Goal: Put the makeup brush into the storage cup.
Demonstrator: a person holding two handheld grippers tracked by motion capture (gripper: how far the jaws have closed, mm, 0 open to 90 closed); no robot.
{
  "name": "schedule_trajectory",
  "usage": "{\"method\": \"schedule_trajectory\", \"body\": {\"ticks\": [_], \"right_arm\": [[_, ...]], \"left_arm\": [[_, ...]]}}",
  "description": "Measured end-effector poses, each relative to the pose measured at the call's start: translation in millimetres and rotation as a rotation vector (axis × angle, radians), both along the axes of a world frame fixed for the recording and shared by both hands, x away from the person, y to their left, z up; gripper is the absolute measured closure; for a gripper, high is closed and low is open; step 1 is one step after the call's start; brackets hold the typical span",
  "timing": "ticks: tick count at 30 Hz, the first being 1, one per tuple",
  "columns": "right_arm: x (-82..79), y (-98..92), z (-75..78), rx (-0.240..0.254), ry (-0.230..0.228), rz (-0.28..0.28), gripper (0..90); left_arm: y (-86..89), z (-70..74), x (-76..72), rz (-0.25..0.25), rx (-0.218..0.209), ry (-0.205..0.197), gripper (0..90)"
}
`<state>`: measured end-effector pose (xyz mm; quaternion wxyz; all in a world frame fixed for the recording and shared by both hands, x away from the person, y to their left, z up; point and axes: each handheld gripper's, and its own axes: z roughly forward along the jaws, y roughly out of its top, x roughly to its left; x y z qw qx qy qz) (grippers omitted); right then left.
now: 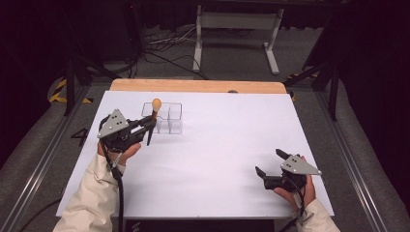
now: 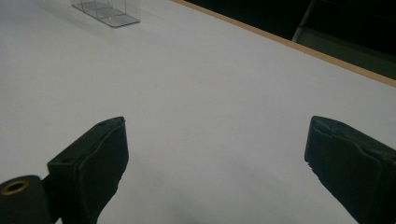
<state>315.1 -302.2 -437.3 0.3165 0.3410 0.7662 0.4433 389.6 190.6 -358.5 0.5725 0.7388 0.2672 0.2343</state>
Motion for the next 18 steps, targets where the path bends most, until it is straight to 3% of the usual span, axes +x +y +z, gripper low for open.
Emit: {"method": "schedule_trajectory", "body": {"ticks": [14, 18], "right_arm": [[0.2, -1.2, -0.4, 0.004, 0.000, -0.005, 7.0], [0.5, -1.6, -0.5, 0.006, -0.002, -0.006, 7.0]], "left_arm": [[-18.9, 17.2, 20.9, -0.018, -0.130, -0.056, 77.9], [-25.9, 20.9, 29.7, -0.009, -0.143, -0.074, 77.9]]}}
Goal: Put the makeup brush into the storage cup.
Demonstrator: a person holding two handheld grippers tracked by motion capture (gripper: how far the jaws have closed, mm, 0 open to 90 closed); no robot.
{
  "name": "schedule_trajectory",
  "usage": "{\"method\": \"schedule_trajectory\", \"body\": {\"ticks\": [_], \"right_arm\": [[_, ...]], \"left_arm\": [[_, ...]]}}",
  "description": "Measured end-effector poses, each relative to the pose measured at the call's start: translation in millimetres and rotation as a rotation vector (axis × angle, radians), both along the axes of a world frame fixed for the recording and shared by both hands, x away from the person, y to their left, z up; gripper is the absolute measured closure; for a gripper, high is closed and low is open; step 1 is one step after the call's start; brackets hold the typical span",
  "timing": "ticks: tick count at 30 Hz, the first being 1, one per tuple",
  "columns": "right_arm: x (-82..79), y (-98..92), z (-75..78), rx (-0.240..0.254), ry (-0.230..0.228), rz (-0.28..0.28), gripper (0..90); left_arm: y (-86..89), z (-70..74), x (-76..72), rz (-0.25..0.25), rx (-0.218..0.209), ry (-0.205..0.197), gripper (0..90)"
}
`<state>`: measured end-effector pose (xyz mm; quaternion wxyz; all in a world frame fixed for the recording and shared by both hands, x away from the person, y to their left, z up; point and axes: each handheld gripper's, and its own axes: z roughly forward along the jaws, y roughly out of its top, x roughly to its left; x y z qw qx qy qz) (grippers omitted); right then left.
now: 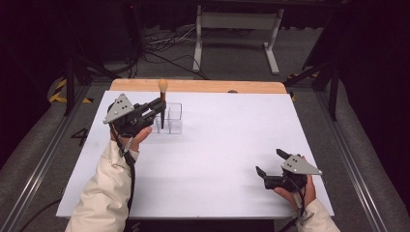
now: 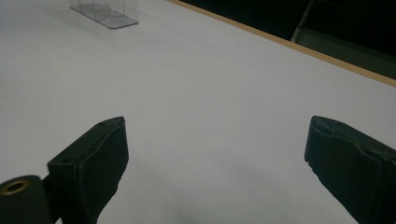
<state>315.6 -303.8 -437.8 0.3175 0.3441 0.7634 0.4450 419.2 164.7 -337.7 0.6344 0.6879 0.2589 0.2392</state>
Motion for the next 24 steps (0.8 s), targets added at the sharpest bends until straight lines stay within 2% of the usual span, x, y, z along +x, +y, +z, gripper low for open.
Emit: {"method": "schedule_trajectory", "body": {"ticks": [3, 10, 16, 24], "right_arm": [[0.2, 0.0, -0.3, 0.003, 0.002, 0.003, 7.0], [0.2, -0.3, 0.4, 0.009, -0.004, 0.008, 7.0], [0.3, 0.0, 0.7, 0.014, -0.004, 0.013, 7.4], [-0.5, 0.9, 1.2, 0.017, -0.008, 0.016, 7.3]], "left_arm": [[-5.6, 1.8, 7.9, 0.007, 0.009, -0.005, 77.9], [-14.4, 0.8, 26.1, 0.023, -0.001, -0.004, 77.9], [-22.1, -5.1, 42.5, 0.040, -0.016, 0.009, 77.9], [-27.3, -16.6, 54.9, 0.053, 0.002, 0.036, 77.9]]}}
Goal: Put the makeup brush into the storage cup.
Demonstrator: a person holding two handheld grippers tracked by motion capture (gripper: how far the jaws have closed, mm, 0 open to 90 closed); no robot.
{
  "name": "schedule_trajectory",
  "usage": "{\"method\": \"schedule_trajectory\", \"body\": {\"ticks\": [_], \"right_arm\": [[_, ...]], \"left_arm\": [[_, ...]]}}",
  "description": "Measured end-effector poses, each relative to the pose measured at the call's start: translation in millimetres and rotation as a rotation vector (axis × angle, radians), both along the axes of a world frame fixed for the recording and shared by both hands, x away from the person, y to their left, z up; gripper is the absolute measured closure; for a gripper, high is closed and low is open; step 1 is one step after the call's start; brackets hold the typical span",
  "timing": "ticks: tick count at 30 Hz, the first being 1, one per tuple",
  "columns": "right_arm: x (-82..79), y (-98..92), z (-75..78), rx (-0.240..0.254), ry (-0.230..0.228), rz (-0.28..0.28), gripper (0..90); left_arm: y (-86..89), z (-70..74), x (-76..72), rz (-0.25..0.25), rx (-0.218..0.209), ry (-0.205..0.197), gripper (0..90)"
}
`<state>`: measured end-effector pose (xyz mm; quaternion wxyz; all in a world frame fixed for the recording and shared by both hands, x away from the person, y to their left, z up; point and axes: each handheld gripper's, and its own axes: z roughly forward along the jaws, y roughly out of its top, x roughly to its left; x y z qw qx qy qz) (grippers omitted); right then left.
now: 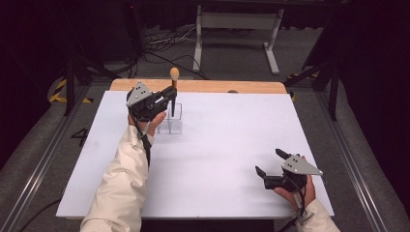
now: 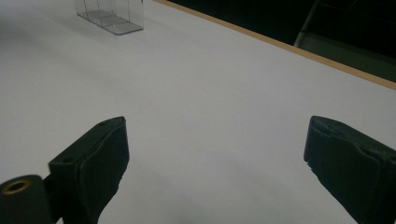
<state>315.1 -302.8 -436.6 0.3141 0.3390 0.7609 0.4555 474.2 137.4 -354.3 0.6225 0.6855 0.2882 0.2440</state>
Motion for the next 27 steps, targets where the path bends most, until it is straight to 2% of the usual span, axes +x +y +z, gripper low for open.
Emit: {"method": "schedule_trajectory", "body": {"ticks": [8, 9, 13, 21, 27], "right_arm": [[0.6, 0.3, -0.5, 0.000, 0.003, 0.003, 7.4], [0.6, 0.3, -0.5, 0.000, 0.003, 0.003, 7.4], [0.4, 0.2, -0.4, 0.001, 0.001, 0.004, 7.4], [0.2, 0.3, -0.2, 0.002, 0.000, 0.005, 7.4], [0.0, -0.5, -0.1, 0.004, 0.001, 0.005, 7.4]], "left_arm": [[-4.5, -9.5, 5.9, -0.008, 0.005, 0.031, 77.8], [-4.1, -9.8, 7.0, -0.008, 0.017, 0.027, 77.8], [-4.3, -13.0, 8.2, -0.015, -0.001, 0.040, 77.9], [-4.1, -14.5, 7.9, -0.021, 0.014, 0.041, 77.8], [-4.3, -25.2, 11.3, -0.025, 0.014, 0.068, 77.8]]}}
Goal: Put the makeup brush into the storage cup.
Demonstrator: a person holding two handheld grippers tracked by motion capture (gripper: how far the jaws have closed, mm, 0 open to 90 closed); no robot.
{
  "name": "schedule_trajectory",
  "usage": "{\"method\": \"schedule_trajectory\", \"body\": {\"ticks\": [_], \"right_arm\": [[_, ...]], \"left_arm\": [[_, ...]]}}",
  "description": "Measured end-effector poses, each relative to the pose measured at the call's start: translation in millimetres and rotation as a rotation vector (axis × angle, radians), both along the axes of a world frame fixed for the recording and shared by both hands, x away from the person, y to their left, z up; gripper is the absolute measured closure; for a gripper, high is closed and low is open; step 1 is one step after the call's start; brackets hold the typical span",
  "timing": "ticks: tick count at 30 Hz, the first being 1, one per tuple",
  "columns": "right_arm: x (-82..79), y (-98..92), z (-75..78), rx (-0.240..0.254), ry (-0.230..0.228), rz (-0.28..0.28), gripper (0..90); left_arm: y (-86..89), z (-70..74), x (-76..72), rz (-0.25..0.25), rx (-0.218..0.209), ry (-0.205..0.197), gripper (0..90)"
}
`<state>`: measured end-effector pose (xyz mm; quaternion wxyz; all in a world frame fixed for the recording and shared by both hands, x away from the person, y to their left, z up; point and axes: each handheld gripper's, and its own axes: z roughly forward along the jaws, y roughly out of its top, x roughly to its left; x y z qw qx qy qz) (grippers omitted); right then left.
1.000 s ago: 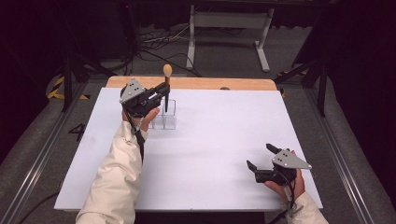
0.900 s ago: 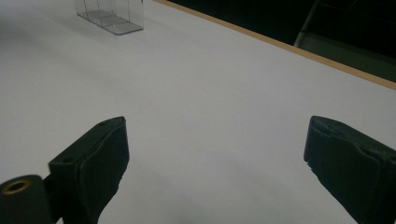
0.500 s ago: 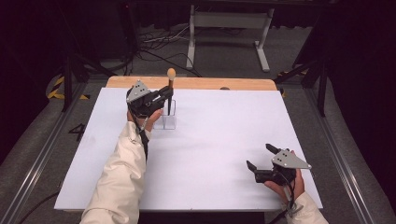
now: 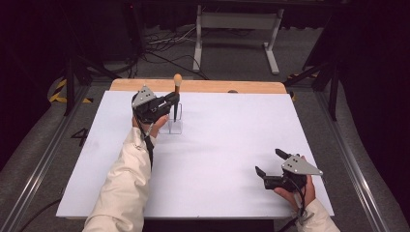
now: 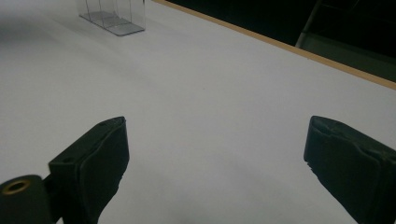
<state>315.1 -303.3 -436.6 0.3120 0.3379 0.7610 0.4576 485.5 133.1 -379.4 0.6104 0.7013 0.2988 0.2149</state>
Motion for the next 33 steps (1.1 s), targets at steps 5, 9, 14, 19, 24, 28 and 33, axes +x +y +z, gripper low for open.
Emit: {"method": "schedule_trajectory", "body": {"ticks": [5, 9, 14, 19, 24, 28, 33], "right_arm": [[0.6, -1.1, -0.4, 0.005, 0.001, -0.002, 7.4], [0.1, -0.4, -0.1, 0.003, -0.001, -0.001, 7.3], [0.2, -0.7, 0.2, 0.002, -0.003, -0.003, 7.3], [-0.2, -0.3, 0.4, 0.001, -0.004, -0.002, 7.4], [0.2, -0.3, 0.4, -0.001, -0.004, -0.003, 7.4], [0.3, -0.6, 0.1, 0.002, -0.002, -0.004, 7.4], [-0.3, -0.7, 0.9, 0.005, -0.005, -0.004, 7.4]], "left_arm": [[-0.1, -4.8, -1.3, -0.005, 0.005, 0.007, 77.8], [0.5, -6.3, -2.2, -0.010, 0.016, 0.010, 77.9], [0.9, -7.1, -3.4, -0.012, 0.011, 0.010, 77.9], [1.2, -9.0, -5.9, -0.014, 0.017, 0.015, 77.9], [2.7, -10.0, -7.0, -0.014, 0.024, 0.011, 77.9], [2.6, -11.2, -6.8, -0.017, 0.021, 0.017, 77.8], [1.9, -11.2, -7.2, -0.016, 0.028, 0.015, 77.8]]}}
